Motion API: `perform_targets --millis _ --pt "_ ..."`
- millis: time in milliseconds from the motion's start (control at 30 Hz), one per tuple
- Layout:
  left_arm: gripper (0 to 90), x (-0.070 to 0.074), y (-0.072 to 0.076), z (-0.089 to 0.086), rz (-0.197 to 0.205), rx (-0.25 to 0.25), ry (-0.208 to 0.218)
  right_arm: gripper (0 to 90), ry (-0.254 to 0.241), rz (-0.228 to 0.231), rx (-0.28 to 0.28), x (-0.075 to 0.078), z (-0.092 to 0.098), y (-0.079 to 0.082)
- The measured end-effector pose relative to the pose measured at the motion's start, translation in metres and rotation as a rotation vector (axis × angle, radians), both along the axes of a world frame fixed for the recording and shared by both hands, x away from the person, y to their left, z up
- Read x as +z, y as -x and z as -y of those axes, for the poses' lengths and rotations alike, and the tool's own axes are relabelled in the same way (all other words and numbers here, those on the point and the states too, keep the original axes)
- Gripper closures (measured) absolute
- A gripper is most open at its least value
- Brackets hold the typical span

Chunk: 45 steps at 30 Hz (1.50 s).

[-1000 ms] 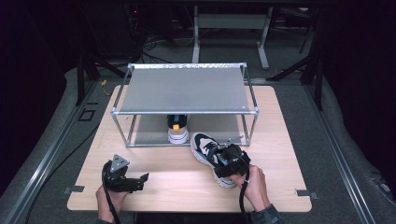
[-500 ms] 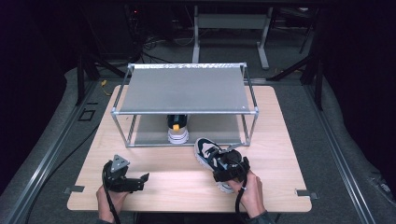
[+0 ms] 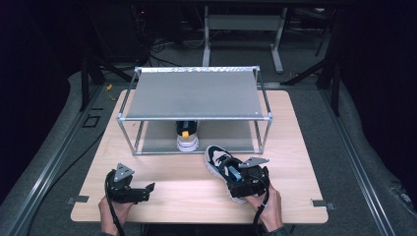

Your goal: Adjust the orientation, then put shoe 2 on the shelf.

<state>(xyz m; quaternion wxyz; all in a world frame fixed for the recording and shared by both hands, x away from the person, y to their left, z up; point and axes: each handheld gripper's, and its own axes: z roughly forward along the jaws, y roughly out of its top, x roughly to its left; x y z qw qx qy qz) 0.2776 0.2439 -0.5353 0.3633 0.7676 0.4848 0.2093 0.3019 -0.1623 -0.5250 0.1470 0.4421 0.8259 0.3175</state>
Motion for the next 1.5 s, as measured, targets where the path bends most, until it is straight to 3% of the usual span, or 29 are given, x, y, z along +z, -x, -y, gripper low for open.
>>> perform_targets --millis 100,167,200,333,467,567,633,867,1033,1067,1233,1367,1500 --pt "0.0 -0.001 0.000 -0.001 0.001 0.004 0.003 9.1 0.005 0.020 -0.010 -0.002 0.001 0.004" --pt "0.0 -0.003 0.001 -0.001 -0.001 0.003 0.003 12.2 -0.033 0.032 0.010 -0.004 0.001 0.006" --pt "0.0 -0.003 0.001 0.000 -0.001 0.003 0.004 13.5 0.018 0.042 -0.020 -0.003 0.000 0.009" --pt "0.0 -0.005 0.001 0.001 -0.002 0.000 0.005 15.5 0.031 0.042 -0.020 -0.005 0.001 0.012" --pt "0.0 -0.005 0.001 0.002 0.001 0.001 0.008 17.3 -0.039 0.058 0.016 -0.015 0.002 0.014" --pt "0.0 -0.005 0.001 0.002 0.002 0.001 0.005 17.6 -0.013 0.072 -0.005 -0.017 0.001 0.016" --pt "0.0 -0.004 0.001 0.001 0.006 0.004 0.007 18.2 -0.028 0.092 -0.006 -0.019 0.001 0.016" --pt "0.0 -0.004 0.002 0.000 0.006 0.005 0.002 20.3 -0.034 0.098 0.002 -0.019 0.003 0.018" --pt "0.0 -0.005 0.002 0.000 0.005 0.007 0.001 21.3 -0.030 0.135 -0.001 -0.016 0.002 0.022" --pt "0.0 -0.005 0.002 0.000 0.002 0.007 0.001 21.6 -0.055 0.142 -0.002 -0.013 0.003 0.022" --pt "0.0 -0.005 0.002 0.000 0.002 0.006 -0.001 22.2 -0.076 0.174 -0.002 -0.008 0.005 0.024" --pt "0.0 -0.005 0.002 0.000 0.004 0.006 0.000 21.3 -0.059 0.142 -0.011 -0.008 0.005 0.023" --pt "0.0 -0.007 0.002 0.001 0.001 0.005 -0.002 19.1 -0.042 0.107 -0.010 -0.019 0.004 0.019"
